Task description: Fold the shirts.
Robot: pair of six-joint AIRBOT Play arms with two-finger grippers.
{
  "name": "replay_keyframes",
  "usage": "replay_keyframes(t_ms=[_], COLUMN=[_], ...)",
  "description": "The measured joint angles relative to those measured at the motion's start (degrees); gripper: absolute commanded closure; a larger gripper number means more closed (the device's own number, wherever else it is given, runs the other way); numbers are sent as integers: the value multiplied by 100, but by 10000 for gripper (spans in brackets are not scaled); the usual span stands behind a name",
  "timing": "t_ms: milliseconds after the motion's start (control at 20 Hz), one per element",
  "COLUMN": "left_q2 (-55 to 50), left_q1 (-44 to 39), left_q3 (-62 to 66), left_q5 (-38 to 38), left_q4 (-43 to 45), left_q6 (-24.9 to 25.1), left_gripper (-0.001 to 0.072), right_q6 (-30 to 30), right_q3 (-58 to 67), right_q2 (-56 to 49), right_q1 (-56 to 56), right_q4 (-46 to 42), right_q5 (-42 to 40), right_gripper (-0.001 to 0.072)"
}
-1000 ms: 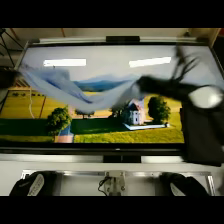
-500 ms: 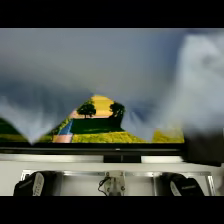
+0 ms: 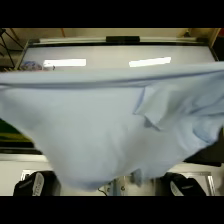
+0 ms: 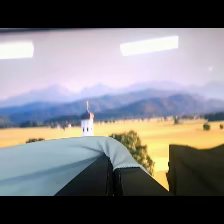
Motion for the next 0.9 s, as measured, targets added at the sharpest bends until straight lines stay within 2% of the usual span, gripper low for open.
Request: replay_keyframes(t_ms=[100, 300, 550, 750, 800, 850, 900], left_q2=[-264, -1421, -3283, -4478, -4721, -4911, -5064], left_q1=[-120, -588, -1255, -1749, -1873, -1974, -2041], left_q3=[-824, -1644, -1696, -1495, -1473, -1456, -1438], left_q5=[151, 1283, 2848, 3473, 3486, 3471, 3412], left_q4=[-2, -13, -260, -466, -485, -503, -527], left_q6=[133, 142, -114, -173, -177, -186, -195], left_gripper=[671, 670, 668, 666, 630, 465, 262], right_q6=[39, 472, 962, 1069, 1091, 1095, 1093], right_q3=[-396, -743, -839, -857, -861, -863, -859], right_q2=[-721, -2352, -3956, -4763, -4937, -5069, -5145], right_q1=[0, 0, -4, -7, -7, -7, -9], right_q4=[42, 313, 1097, 1738, 1873, 2017, 2149], right_q5=[-221, -1493, -3239, -3823, -3829, -3834, -3862], right_gripper=[655, 654, 653, 644, 560, 327, 197])
